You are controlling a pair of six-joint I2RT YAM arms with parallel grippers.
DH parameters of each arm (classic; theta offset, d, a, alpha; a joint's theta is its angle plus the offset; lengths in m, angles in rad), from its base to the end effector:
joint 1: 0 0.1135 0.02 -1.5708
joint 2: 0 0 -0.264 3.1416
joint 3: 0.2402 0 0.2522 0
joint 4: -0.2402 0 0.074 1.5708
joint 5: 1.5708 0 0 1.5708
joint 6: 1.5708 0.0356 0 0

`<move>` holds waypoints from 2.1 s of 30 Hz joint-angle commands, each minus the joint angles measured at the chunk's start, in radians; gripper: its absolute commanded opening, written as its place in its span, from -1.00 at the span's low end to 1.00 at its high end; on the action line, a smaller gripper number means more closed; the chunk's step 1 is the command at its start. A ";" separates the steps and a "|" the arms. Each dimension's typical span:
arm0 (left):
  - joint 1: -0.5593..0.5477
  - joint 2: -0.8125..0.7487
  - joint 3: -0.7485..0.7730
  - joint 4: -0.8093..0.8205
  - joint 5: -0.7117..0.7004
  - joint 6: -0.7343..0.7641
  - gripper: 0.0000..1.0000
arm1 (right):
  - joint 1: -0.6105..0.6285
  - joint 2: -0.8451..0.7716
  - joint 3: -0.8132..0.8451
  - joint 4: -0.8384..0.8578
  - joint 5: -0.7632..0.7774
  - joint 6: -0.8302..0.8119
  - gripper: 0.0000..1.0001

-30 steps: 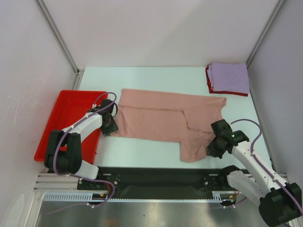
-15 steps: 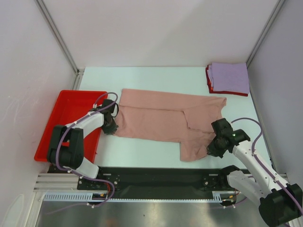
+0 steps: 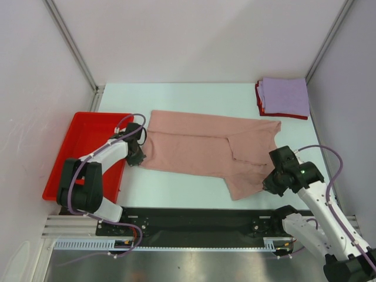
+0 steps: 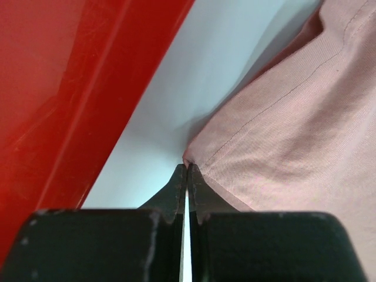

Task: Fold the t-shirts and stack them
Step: Fold the tshirt

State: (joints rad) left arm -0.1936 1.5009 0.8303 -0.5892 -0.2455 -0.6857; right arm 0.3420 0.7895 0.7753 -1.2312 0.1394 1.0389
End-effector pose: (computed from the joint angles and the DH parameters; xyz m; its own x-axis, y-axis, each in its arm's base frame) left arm 0.2607 -0.0423 0.1683 -0.7950 -0.4700 -0.3834 -0.5036 0.8638 -0.0147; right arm 0.1098 0.0338 0.2539 -0.7029 0.6557 -0.2756 0.6221 0.7546 0.2087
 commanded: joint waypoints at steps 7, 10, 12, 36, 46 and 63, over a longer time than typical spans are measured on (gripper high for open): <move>0.006 -0.065 -0.008 -0.012 -0.032 0.044 -0.99 | 0.022 -0.148 0.078 -0.116 0.045 0.078 -1.00; 0.005 -0.080 -0.008 -0.021 -0.028 0.044 -0.99 | 0.023 -0.138 0.090 -0.129 0.049 0.078 -1.00; 0.006 -0.088 -0.005 -0.027 -0.029 0.043 -0.99 | 0.022 -0.131 0.099 -0.143 0.066 0.073 -1.00; -0.004 -0.071 0.117 -0.064 -0.063 0.138 -0.99 | -0.100 0.077 0.220 -0.022 0.039 -0.196 -1.00; -0.012 0.203 0.419 -0.101 -0.097 0.276 -0.99 | -0.248 0.375 0.398 0.124 -0.040 -0.396 -1.00; -0.047 0.436 0.673 -0.138 -0.049 0.285 -0.99 | -0.425 0.720 0.625 0.234 -0.069 -0.550 -1.00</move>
State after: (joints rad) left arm -0.2356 1.9182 1.4525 -0.7147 -0.2928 -0.4171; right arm -0.0685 1.4807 1.3460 -1.0481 0.0776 0.5354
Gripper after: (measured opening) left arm 0.009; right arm 0.018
